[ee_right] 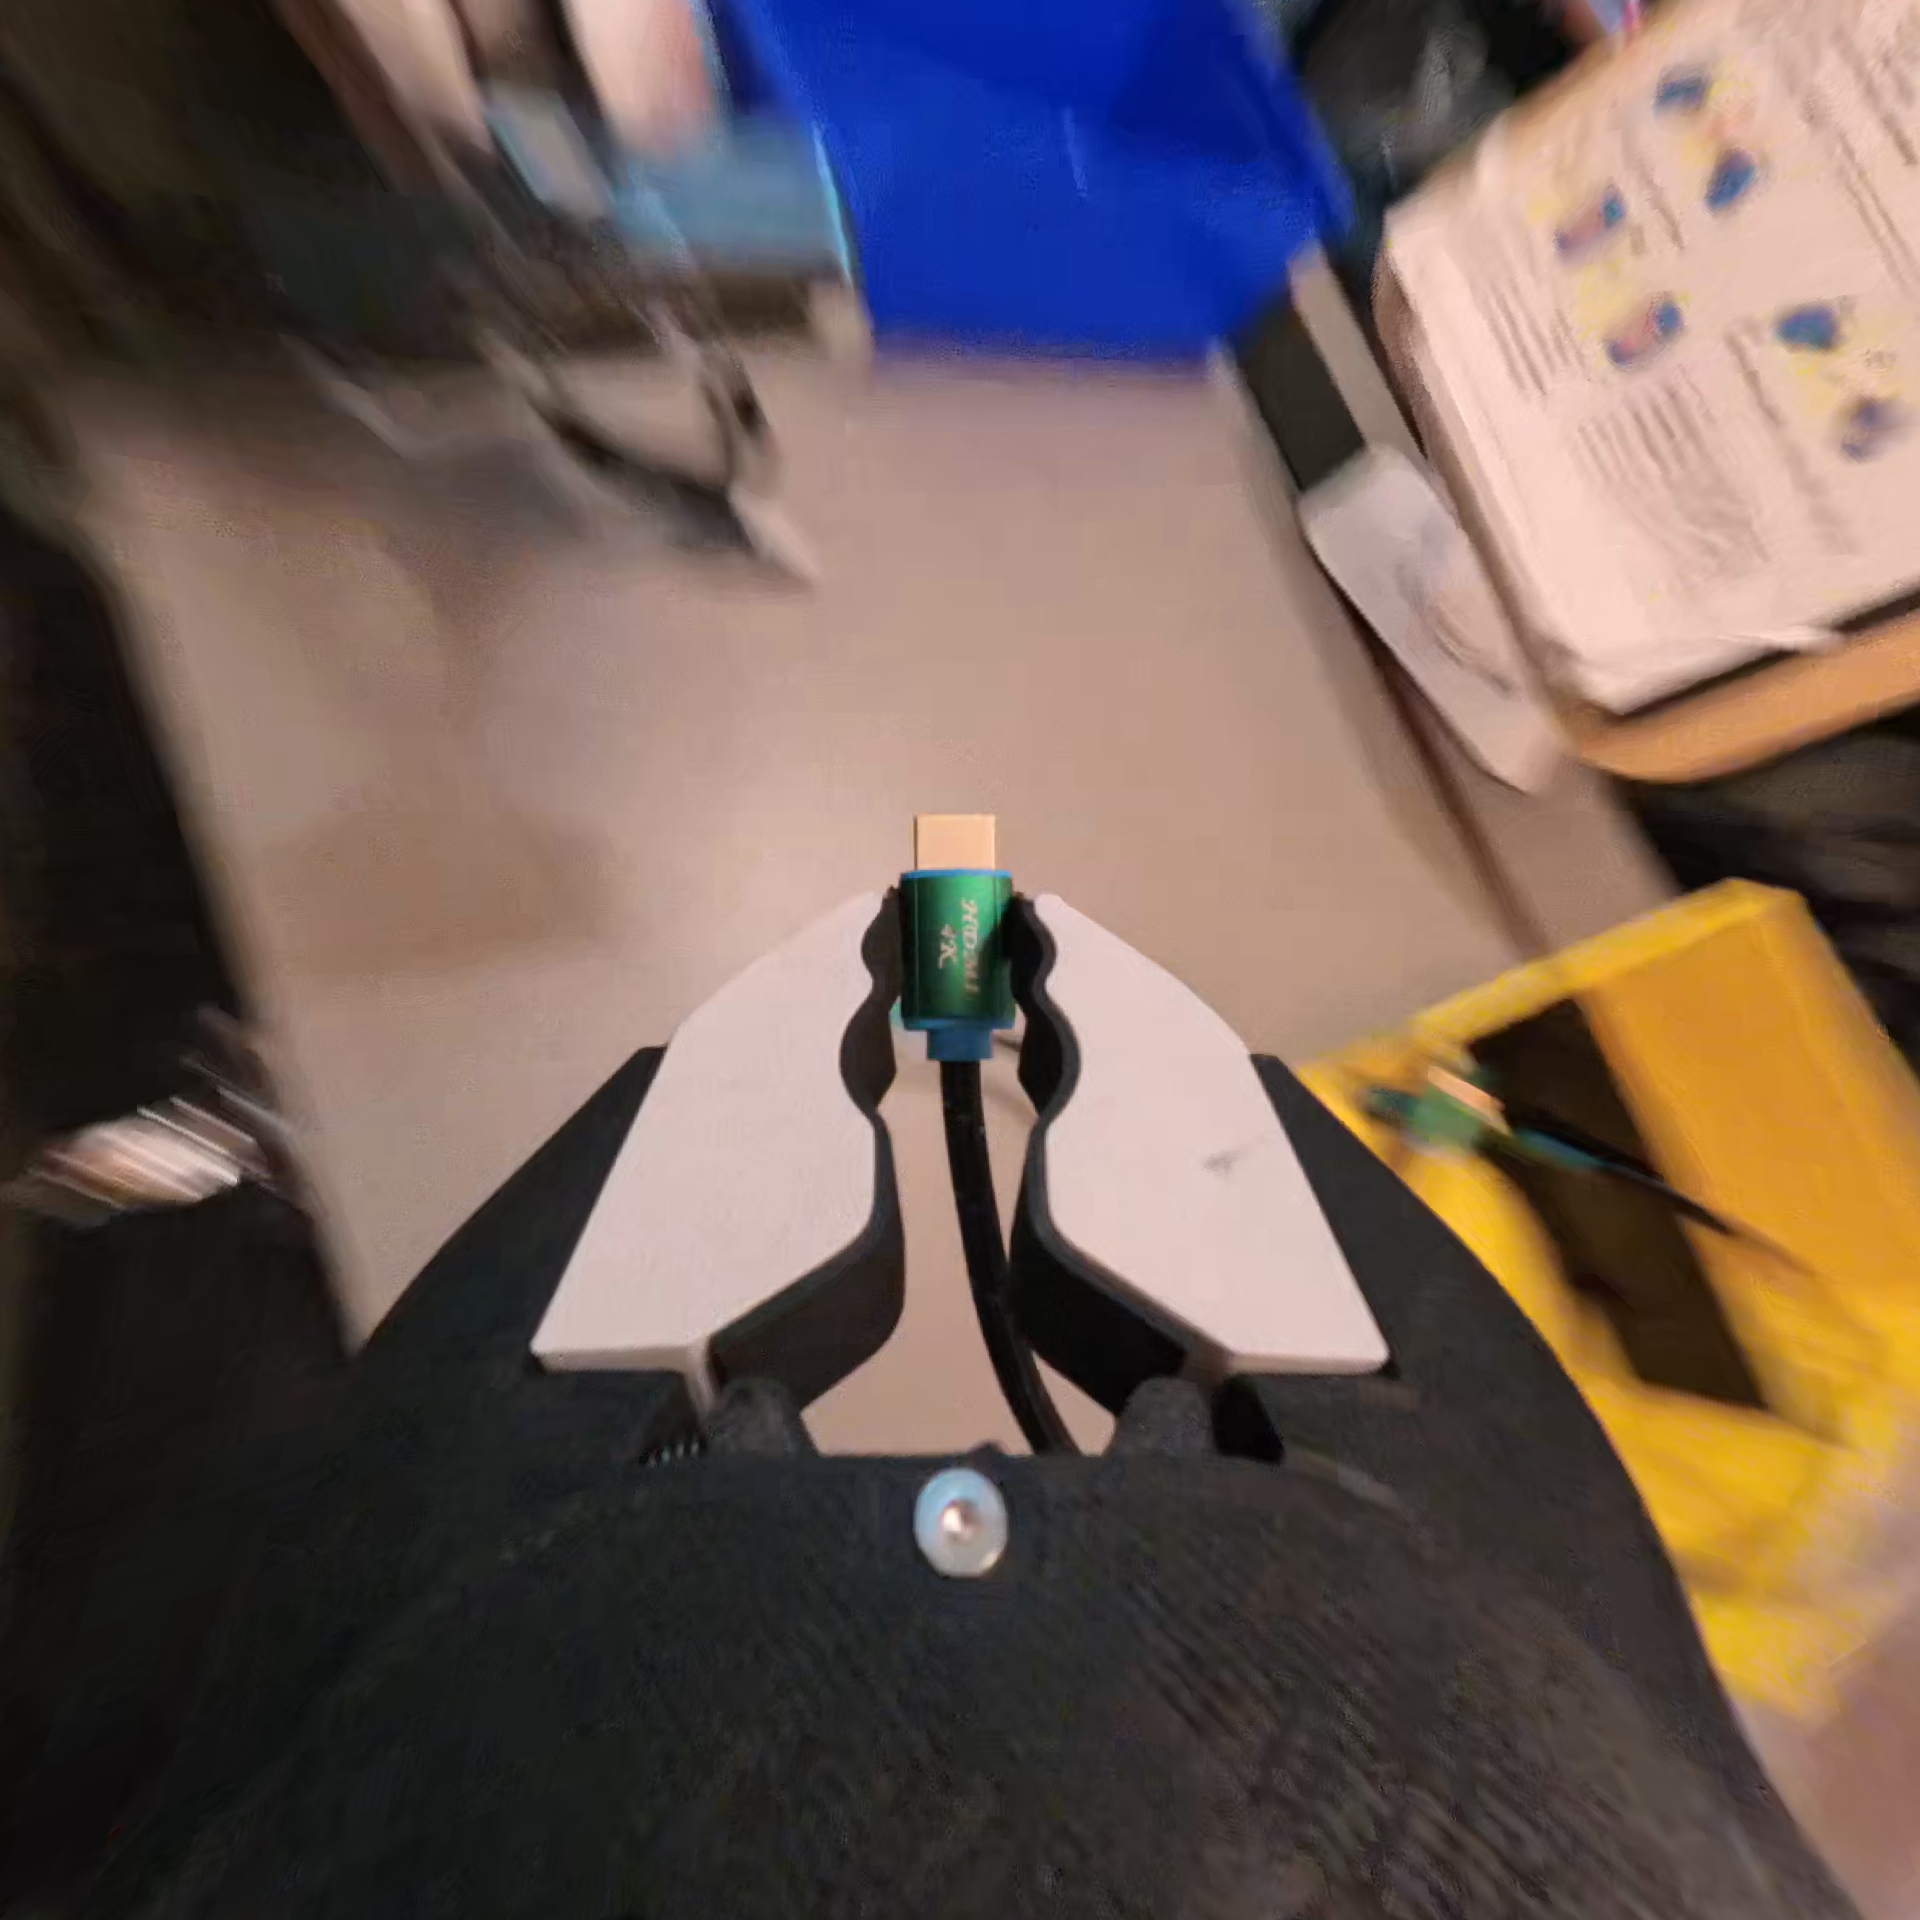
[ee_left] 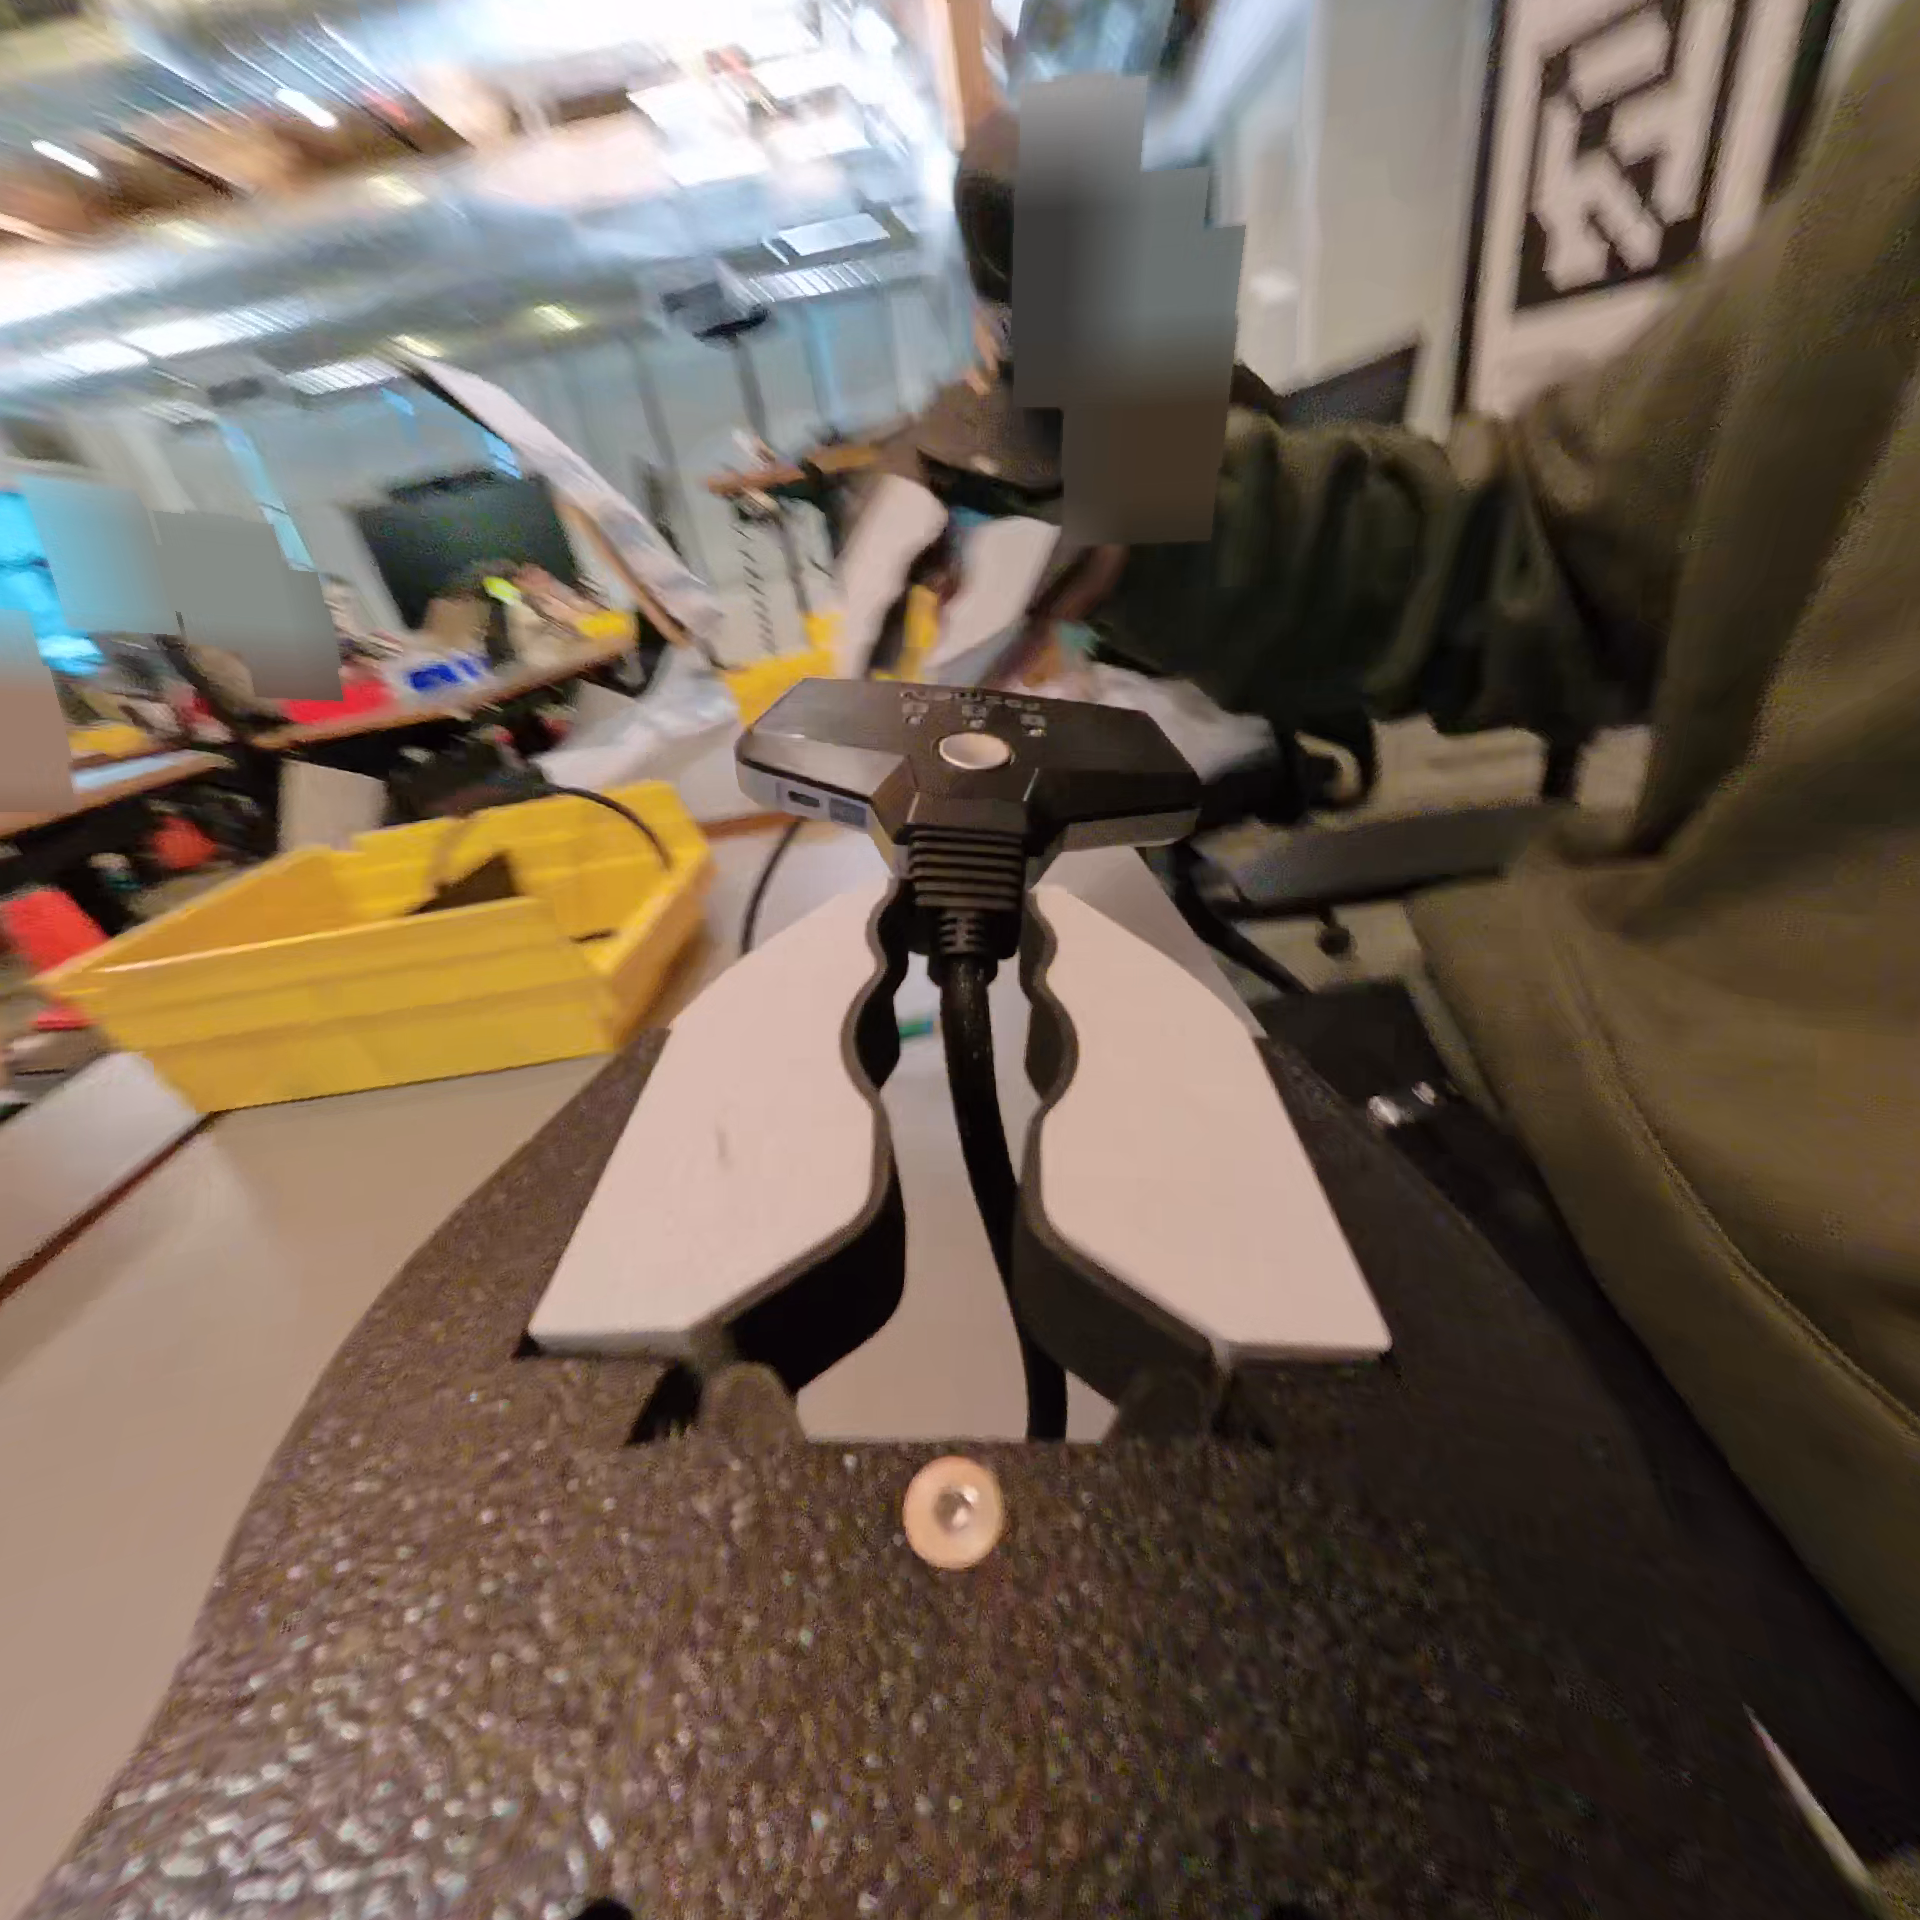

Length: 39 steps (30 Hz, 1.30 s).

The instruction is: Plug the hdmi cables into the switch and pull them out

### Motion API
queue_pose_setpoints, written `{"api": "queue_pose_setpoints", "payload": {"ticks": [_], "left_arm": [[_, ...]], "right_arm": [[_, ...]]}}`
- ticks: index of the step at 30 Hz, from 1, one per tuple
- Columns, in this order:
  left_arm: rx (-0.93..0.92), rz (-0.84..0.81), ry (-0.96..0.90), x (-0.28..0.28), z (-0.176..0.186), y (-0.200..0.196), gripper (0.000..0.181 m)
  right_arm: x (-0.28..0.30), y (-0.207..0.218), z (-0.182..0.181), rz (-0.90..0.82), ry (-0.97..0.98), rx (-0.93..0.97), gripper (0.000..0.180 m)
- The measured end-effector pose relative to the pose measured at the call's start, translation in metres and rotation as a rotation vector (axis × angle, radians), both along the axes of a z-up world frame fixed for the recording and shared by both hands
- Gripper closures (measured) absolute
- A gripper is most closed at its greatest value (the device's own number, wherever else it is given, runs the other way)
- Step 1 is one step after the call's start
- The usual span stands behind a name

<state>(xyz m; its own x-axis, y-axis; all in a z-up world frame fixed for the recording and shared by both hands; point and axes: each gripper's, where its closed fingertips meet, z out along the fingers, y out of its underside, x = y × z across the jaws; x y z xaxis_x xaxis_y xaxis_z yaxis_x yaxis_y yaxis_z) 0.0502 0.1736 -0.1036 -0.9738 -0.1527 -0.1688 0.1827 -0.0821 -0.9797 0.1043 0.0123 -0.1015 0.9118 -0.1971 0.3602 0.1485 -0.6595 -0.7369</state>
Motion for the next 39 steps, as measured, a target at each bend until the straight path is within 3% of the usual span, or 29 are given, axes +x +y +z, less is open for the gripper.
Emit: {"api": "queue_pose_setpoints", "payload": {"ticks": [1, 4, 8, 14, 18, 23, 29, 32, 34, 36, 39], "left_arm": [[-0.036, 0.002, -0.010, 0.001, 0.006, 0.002, 0.161], [-0.040, 0.024, -0.014, 0.004, 0.010, -0.012, 0.161], [-0.031, 0.132, -0.043, 0.010, 0.022, 0.001, 0.161], [-0.114, 0.135, -0.027, 0.011, 0.027, 0.025, 0.161], [-0.096, 0.107, -0.031, 0.007, 0.023, 0.023, 0.161], [-0.087, 0.074, -0.021, 0.006, 0.018, 0.015, 0.161], [-0.073, 0.064, -0.016, 0.005, 0.016, 0.012, 0.161], [-0.075, 0.052, -0.014, 0.005, 0.014, 0.012, 0.161], [-0.080, 0.055, -0.005, 0.006, 0.013, 0.012, 0.161], [-0.087, 0.040, 0.004, 0.006, 0.012, 0.013, 0.161], [-0.086, 0.035, 0.010, 0.006, 0.010, 0.013, 0.161]], "right_arm": [[-0.008, 0.008, 0.019, 0.035, 0.109, 0.189, 0.159], [0.011, -0.002, 0.021, -0.029, -0.047, 0.062, 0.159], [0.046, -0.022, 0.062, -0.161, -0.155, 0.217, 0.159], [0.107, -0.063, 0.131, -0.328, -0.244, 0.481, 0.159], [0.161, -0.100, 0.135, -0.505, -0.266, 0.637, 0.159], [0.215, -0.122, 0.094, -0.628, -0.181, 0.782, 0.159], [0.242, -0.096, 0.062, -0.589, -0.033, 0.896, 0.159], [0.250, -0.093, 0.064, -0.568, -0.076, 0.955, 0.159], [0.251, -0.095, 0.069, -0.527, -0.204, 0.962, 0.160], [0.262, -0.097, 0.045, -0.579, -0.223, 0.817, 0.159], [0.255, -0.074, -0.013, -0.451, -0.155, 0.506, 0.159]]}}
